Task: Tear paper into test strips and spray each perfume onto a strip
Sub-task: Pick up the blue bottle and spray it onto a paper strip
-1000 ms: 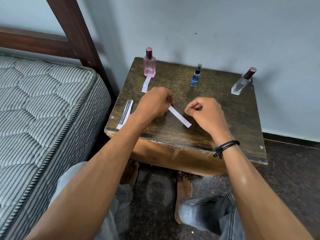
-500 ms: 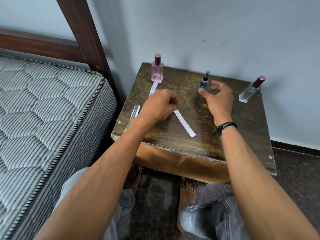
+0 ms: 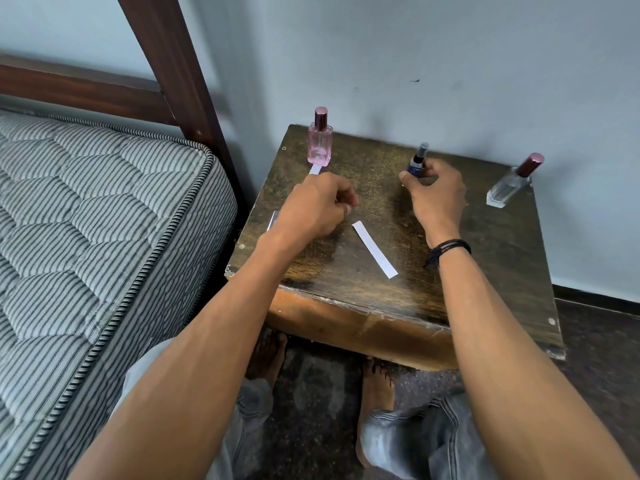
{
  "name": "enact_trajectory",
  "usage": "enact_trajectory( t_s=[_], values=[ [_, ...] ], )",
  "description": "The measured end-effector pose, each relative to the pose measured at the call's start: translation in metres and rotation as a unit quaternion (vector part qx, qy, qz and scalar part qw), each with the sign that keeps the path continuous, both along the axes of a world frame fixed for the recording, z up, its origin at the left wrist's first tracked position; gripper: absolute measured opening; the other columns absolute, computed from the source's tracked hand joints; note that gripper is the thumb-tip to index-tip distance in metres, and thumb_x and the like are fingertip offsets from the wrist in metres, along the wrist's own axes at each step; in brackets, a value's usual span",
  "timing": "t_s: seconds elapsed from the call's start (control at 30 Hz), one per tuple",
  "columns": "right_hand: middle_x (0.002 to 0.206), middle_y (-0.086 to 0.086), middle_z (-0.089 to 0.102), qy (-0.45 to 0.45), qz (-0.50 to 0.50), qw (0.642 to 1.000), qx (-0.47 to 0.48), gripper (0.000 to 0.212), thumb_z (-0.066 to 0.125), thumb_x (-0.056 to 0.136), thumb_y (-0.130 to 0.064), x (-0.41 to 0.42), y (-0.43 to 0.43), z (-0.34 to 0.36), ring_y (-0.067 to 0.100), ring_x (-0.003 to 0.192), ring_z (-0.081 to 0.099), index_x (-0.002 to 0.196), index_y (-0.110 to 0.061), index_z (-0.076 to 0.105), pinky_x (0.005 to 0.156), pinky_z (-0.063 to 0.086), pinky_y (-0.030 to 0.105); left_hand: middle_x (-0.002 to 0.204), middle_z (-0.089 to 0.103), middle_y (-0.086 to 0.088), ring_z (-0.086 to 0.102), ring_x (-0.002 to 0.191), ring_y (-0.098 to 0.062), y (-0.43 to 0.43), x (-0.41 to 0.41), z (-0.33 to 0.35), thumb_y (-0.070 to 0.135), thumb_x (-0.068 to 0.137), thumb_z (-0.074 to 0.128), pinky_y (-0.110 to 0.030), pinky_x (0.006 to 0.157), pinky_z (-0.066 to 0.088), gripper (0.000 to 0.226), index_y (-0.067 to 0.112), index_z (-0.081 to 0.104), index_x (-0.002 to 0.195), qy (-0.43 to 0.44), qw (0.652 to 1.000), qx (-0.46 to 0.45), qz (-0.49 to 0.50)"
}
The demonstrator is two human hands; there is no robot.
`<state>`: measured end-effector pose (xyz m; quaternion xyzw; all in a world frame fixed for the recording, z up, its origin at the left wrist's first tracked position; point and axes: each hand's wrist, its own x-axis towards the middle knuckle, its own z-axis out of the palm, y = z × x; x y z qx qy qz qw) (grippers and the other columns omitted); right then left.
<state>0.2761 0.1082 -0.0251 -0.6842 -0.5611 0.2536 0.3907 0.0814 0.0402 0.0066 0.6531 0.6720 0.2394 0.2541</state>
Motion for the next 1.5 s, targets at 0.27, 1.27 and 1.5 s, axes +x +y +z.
enact_trajectory(
  t_s=[0.27,1.27,1.5],
  values=[
    [0.117,-0.004,0.070,-0.010,0.007,1.000,0.002,0.036,0.078,0.088,-0.038,0.001,-0.006,0.005,0.015,0.108,0.065,0.121,-0.024,0.072,0.096,0.052,0.036,0.074,0.060,0.023,0.056,0.071,0.006,-0.001,0.000,0.001,0.013,0.087,0.070,-0.021,0.075,0.042,0.017,0.029,0.075,0.091,0.009,1.000,0.002,-0.002],
    [0.118,-0.009,0.072,-0.027,0.186,0.982,-0.004,0.046,0.077,0.091,-0.032,-0.013,-0.092,0.025,0.005,0.100,0.066,0.135,-0.027,0.067,0.090,0.054,0.025,0.102,0.074,-0.016,0.074,0.094,-0.024,-0.008,0.007,0.025,0.004,0.087,0.074,-0.035,0.081,0.062,0.020,0.003,0.074,0.107,-0.342,0.939,0.020,-0.016],
    [0.123,-0.014,0.070,-0.035,0.205,0.978,0.013,0.046,0.077,0.092,-0.030,-0.013,-0.089,0.023,0.005,0.100,0.065,0.136,-0.033,0.065,0.091,0.051,0.027,0.093,0.075,-0.012,0.075,0.088,-0.024,-0.005,0.004,0.024,0.004,0.084,0.078,-0.035,0.080,0.063,0.017,0.006,0.076,0.100,-0.345,0.938,0.027,0.010]
  ],
)
